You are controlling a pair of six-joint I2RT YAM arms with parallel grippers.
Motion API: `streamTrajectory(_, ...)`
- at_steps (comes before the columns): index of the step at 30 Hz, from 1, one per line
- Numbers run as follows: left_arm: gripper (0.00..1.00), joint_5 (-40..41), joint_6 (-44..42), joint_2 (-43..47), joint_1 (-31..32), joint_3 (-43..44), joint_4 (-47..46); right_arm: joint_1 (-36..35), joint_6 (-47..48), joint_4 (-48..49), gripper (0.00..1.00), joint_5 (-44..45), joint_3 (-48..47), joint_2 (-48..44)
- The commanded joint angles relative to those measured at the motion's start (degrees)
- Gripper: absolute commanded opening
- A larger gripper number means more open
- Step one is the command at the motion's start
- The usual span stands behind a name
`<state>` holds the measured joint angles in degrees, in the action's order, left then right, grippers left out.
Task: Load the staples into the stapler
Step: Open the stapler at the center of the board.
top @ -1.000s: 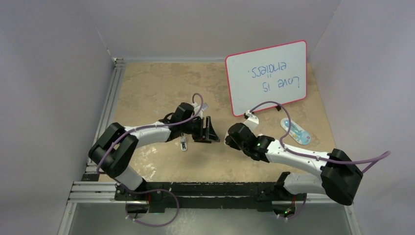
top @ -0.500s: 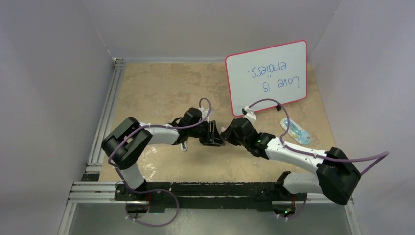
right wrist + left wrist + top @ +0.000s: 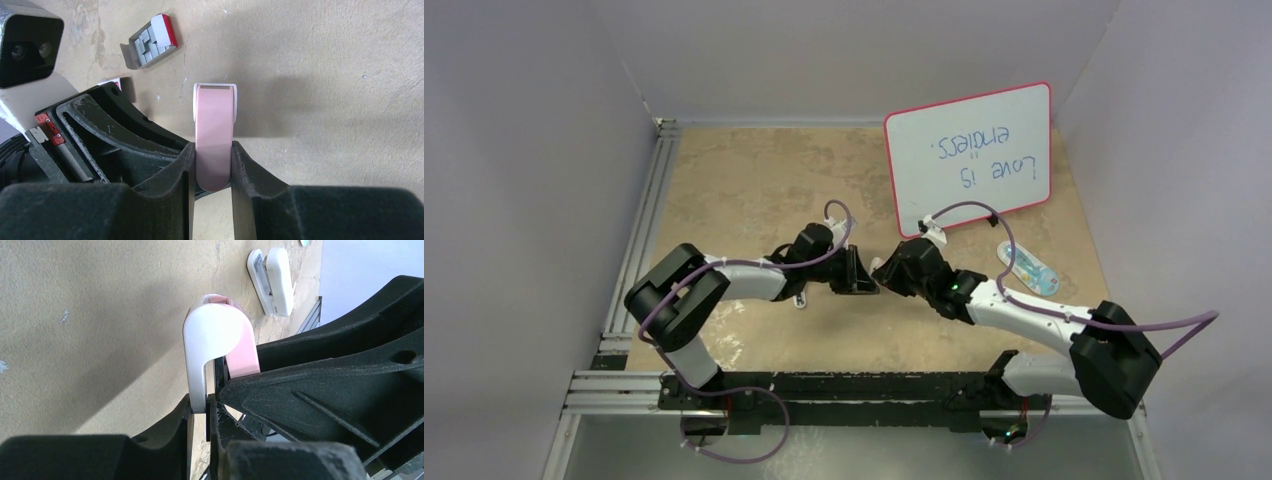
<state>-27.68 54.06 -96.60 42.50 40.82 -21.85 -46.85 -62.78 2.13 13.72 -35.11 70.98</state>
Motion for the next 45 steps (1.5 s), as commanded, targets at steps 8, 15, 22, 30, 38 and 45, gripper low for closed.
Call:
streamTrajectory(8, 0.00, 4.17, -11.10, 4.15, 1.32, 0.54, 1.15, 3.40, 1.51, -1.72, 0.11, -2.77, -1.99, -0.29)
streamTrajectory(15, 0.00, 7.23, -16.89, 4.57, 1.45, 0.59, 4.73, 6.35, 2.86, -2.03, 0.11, -6.05, -2.11, -3.41)
streamTrajectory(22, 0.00, 5.30, -20.69, 4.77, 1.44, 0.66, 5.76, 9.16, 4.72, -3.62, 0.12, -8.00, -2.50, -6.08)
streamTrajectory(30, 0.00, 3.31, -22.21, 4.83, 1.47, 0.93, 6.20, 10.87, 6.61, -2.98, 0.13, -11.85, -2.59, -6.47)
streamTrajectory(38, 0.00, 2.01, -25.73, 5.24, 1.44, 3.84, 11.07, 14.42, 10.59, -5.73, 0.18, -13.61, -4.55, -6.75)
streamTrajectory(45, 0.00, 1.38, -30.42, 7.10, 1.44, 4.30, 13.06, 19.36, 14.05, -6.54, 0.24, -17.11, -6.09, -6.70)
